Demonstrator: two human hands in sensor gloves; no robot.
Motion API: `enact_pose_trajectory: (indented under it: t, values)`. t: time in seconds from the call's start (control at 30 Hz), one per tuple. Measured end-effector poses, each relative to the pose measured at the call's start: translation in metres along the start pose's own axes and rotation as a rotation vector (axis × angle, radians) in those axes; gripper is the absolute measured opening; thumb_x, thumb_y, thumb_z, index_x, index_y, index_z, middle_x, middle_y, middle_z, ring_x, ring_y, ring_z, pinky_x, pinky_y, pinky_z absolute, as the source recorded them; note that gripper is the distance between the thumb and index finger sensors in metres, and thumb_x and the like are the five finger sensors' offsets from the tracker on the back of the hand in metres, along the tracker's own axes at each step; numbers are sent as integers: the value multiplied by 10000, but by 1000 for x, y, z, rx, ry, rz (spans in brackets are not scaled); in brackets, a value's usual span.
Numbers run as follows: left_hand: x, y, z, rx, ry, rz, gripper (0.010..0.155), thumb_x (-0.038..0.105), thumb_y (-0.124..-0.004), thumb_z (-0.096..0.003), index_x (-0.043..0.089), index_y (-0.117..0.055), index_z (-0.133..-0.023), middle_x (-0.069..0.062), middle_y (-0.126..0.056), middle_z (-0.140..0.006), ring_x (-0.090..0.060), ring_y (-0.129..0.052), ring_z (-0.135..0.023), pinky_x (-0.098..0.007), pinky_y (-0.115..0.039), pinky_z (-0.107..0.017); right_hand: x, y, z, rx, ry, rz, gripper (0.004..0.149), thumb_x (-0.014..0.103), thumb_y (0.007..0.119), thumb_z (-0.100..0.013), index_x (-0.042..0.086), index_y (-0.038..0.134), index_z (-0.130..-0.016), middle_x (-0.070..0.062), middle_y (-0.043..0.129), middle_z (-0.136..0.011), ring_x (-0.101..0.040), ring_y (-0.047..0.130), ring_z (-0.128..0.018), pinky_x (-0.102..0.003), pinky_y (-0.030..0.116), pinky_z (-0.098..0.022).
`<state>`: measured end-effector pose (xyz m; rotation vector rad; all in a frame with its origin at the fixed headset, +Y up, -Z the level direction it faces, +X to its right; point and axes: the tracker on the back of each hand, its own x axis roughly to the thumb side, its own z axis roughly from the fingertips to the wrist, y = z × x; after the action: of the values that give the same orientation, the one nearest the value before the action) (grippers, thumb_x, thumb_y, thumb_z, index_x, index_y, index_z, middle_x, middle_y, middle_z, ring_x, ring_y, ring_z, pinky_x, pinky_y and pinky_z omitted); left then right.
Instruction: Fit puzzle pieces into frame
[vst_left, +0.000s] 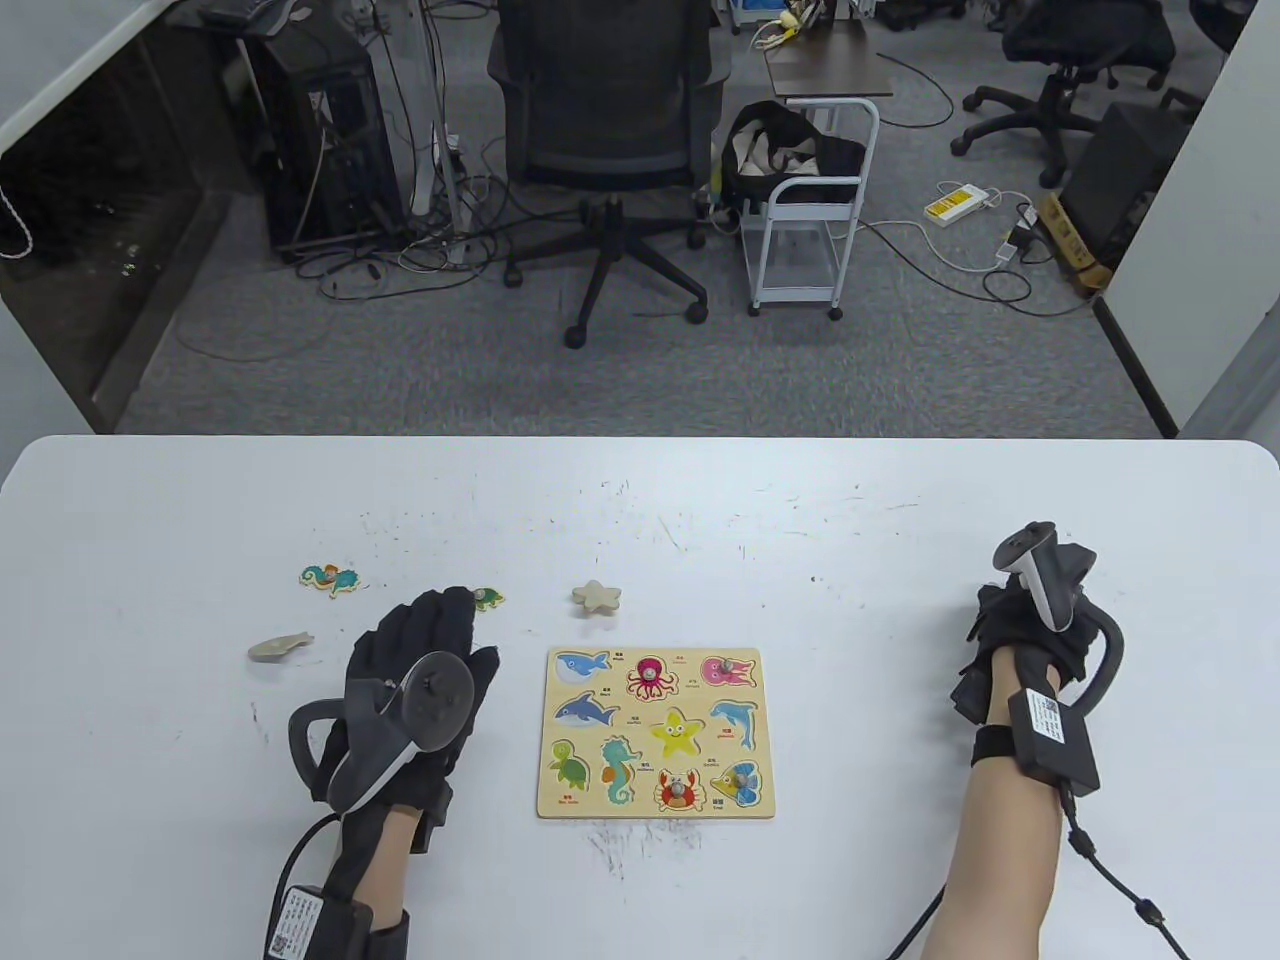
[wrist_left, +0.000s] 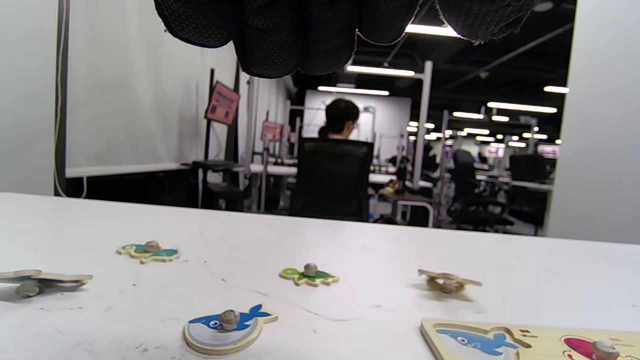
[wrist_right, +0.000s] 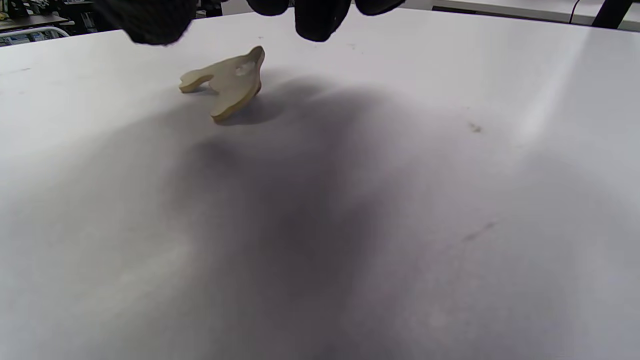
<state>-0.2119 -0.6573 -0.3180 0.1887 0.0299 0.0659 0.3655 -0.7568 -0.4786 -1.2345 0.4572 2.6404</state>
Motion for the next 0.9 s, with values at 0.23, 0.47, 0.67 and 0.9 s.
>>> enact_pose_trajectory:
  t: [0.23, 0.47, 0.67, 0.9]
  values:
    - [0, -7, -3, -28, 9, -24, 686, 623, -659, -522, 353, -542, -1142, -10, -713, -1195, -309, -740, -1083, -539, -637, -798, 6, 14, -10, 43, 48, 11, 725, 571, 745, -439, 423, 400, -1060, 116, 480, -1172, -229, 657, -1045, -461, 526, -822]
    - [1, -8, -3, -41, 9, -35, 685, 623, -659, -522, 353, -545, -1141, -8, -717, -1192, -309, -741, -1082, -539, -638, -797, 9, 22, -13, -14, 79, 96, 664, 531, 742, -457, 440, 445, -1044, 140, 551, -1122, -183, 641, -1021, -423, 557, -804]
    - [3, -8, -3, -48, 8, -42, 684, 624, -658, -521, 356, -546, -1140, -7, -716, -1193, -307, -740, -1084, -537, -638, -798, 2, 12, -6, -10, 67, 47, 573, 483, 804, -448, 462, 586, -977, 164, 671, -1015, -150, 738, -918, -395, 622, -760]
    - [7, -7, -2, -47, -11, -28, 683, 625, -657, -521, 356, -546, -1140, -4, -715, -1194, -308, -739, -1084, -538, -636, -799, -6, 2, 7, -1, -53, -47, 472, 427, 867, -416, 430, 738, -869, 142, 811, -886, -156, 855, -792, -402, 709, -677]
